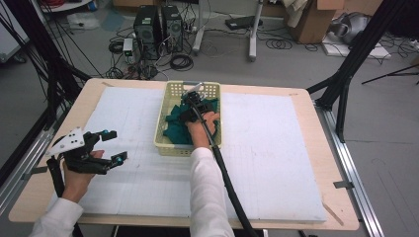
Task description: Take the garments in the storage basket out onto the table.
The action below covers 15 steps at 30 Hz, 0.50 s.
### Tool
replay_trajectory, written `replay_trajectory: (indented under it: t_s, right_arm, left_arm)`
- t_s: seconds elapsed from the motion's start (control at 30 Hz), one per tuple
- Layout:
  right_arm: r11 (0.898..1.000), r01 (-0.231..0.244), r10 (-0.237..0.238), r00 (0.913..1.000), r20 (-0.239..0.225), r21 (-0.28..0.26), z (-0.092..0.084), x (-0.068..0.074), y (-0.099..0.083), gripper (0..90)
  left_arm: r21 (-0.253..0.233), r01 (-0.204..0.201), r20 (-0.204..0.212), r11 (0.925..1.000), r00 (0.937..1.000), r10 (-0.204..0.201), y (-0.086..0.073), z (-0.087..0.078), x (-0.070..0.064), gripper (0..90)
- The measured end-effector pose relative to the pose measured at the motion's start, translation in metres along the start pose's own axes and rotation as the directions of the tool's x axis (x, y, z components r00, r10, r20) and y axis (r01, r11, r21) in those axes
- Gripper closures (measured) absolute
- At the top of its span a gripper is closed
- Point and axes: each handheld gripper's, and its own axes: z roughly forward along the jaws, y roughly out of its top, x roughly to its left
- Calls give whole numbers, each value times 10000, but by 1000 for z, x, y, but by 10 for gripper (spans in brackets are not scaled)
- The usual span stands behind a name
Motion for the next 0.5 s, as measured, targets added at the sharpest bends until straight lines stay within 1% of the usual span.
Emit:
replay_trajectory:
  t_s: [0.17, 0.3, 0.33, 0.4, 0.43, 0.5]
  right_arm:
    - [9999, 66, -68, 9998, 171, 127, 0, 1, 1, 209]
    - [9998, 58, -62, 9997, 223, 181, -1, 0, 1, 271]
    - [9998, 21, -25, 9998, 219, 214, -1, 0, 1, 298]
    - [9998, 25, -30, 9998, 220, 216, -1, 0, 1, 312]
    - [9997, 9, -15, 9997, 245, 244, -2, 0, 2, 344]
    - [9997, -13, 7, 9997, 249, 254, -2, 1, 2, 361]
  left_arm:
    - [-1, 37, -17, 10000, 10000, -37, 0, 0, 0, 142]
    - [-27, 38, -8, 10000, 10000, -38, 0, -1, 0, 142]
    - [-22, 36, -7, 10000, 10000, -36, 0, -1, 0, 142]
    - [-36, 35, -7, 10000, 10000, -35, 0, -1, 0, 142]
    - [-36, 33, -10, 10000, 10000, -33, 0, -1, 0, 142]
    - [-36, 35, -17, 10000, 10000, -35, 0, -1, 0, 142]
